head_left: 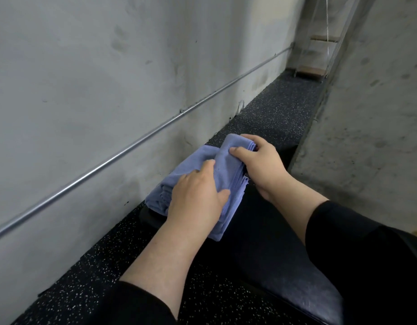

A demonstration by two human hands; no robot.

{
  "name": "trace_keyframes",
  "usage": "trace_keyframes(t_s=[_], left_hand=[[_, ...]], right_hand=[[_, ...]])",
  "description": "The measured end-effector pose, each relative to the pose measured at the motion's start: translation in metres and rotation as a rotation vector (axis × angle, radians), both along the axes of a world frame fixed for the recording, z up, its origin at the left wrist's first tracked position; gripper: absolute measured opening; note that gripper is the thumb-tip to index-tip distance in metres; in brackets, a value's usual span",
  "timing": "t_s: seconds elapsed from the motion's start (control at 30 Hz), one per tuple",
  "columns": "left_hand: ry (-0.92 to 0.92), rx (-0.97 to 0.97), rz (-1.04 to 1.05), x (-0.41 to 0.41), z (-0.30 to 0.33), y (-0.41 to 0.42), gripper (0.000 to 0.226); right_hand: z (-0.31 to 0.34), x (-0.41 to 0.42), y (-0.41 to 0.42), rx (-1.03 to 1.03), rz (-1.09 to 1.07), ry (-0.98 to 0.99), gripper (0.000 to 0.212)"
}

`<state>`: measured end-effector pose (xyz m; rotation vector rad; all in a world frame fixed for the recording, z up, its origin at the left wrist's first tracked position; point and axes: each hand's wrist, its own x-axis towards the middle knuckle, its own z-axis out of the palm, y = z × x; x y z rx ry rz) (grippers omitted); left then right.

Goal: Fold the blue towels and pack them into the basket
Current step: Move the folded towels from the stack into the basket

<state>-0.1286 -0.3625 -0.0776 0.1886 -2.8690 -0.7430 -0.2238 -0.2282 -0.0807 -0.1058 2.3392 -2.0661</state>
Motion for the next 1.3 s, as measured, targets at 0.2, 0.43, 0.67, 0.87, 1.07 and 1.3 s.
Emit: trace_keyframes(t_s=[0.2,0.43,0.67,0.87,1.07,1.3], left_hand=[[0.128,0.684,0.018,0.008,0.026,0.016,0.035],[0.083,1.319,-0.261,0.011,0.043,0.099,0.015],[-0.027,1.36,-0.483,0.042,0.067,0.23,0.022],[-0.032,1.107,-0.457,0.049,0.06,0.312,0.022],[-0.147,0.735,-0.395,0.037,0.04,0.328,0.044],[-0.191,0.69,-0.389,0.024,0.033,0.324,0.048]], right_hand=[[0.066,0.033,0.031,-0.41,-0.154,0.056,0.024],[0.118,0.111,0.161,-0.374,-0.208,-0.016,0.032],[0.151,0.193,0.322,-0.142,-0.21,-0.16,0.023],[0.161,0.224,0.42,-0.127,-0.472,-0.154,0.021],[0.11,0.207,0.467,-0.293,-0.643,-0.258,0.016],[0.045,0.171,0.46,-0.361,-0.517,-0.48,0.017]])
